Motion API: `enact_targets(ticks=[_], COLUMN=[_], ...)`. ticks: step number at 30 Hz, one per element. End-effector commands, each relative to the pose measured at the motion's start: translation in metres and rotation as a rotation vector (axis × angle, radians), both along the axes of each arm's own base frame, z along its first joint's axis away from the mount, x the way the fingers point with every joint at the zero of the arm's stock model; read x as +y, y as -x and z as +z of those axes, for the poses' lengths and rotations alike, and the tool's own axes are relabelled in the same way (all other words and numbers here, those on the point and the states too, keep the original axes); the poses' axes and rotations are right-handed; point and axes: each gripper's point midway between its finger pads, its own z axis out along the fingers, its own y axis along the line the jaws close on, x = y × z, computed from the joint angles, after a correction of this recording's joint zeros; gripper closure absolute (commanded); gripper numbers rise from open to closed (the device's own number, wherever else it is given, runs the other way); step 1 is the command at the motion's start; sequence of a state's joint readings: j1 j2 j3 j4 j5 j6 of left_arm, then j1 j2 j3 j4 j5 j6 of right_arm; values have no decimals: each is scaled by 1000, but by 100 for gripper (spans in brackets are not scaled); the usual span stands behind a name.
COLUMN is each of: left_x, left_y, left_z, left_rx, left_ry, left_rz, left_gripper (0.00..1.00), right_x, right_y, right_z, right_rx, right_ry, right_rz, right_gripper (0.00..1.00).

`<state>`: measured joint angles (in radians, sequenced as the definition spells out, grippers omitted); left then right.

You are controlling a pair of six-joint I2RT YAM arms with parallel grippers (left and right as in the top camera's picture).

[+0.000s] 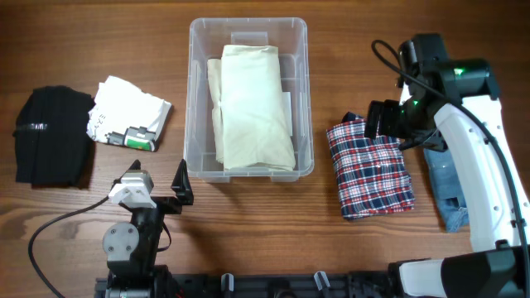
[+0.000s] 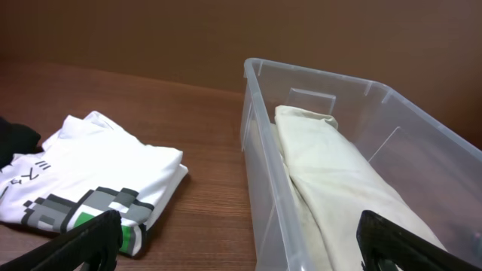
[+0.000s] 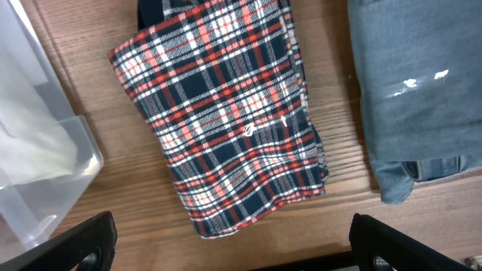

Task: Pack container
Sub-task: 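Withdraw the right gripper right, passing over the plaid shirt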

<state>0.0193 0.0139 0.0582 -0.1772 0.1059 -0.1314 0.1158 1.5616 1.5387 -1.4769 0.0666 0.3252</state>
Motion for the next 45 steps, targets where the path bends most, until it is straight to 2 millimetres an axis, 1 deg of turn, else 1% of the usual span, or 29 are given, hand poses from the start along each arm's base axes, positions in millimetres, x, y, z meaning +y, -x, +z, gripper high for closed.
enact_targets(ticks=[1, 3, 7, 14, 20, 23, 25, 27, 30, 37, 43, 45], left_x=[-1, -1, -1, -1, -1, -1, -1, -1, -1, -1, -1, -1], left_y=[0, 0, 0, 0, 0, 0, 0, 0, 0, 0, 0, 0], left_z=[-1, -1, -1, -1, -1, -1, -1, -1, -1, -1, -1, -1], left_rx=[-4, -4, -4, -4, -4, -4, -4, -4, -4, -4, -4, -4], left_ry=[-23, -23, -23, -23, -23, -23, -23, -23, -23, -23, -23, -23], left_rz=[-6, -6, -6, -6, -6, -6, -6, -6, -6, -6, -6, -6], left_gripper=[0, 0, 0, 0, 0, 0, 0, 0, 0, 0, 0, 0], right_x=[1, 1, 9, 4, 2, 6, 12, 20, 23, 17, 13, 2], right_y=[13, 17, 27, 51, 70, 82, 86, 90, 92, 92, 93, 91], right_z=[-14, -25, -54, -94, -113, -118, -120, -120, -120, -123, -130, -129], right_rx=[24, 15, -12, 52, 105, 153, 175, 201, 216, 200, 184, 144], right_ry=[-17, -24, -77, -64, -54, -74, -105, -144, -156, -113, -96, -41], right_rz=[-12, -9, -34, -136, -322, -434, -486, -575, -686, -858, -888, -881], right_gripper=[0, 0, 0, 0, 0, 0, 0, 0, 0, 0, 0, 0])
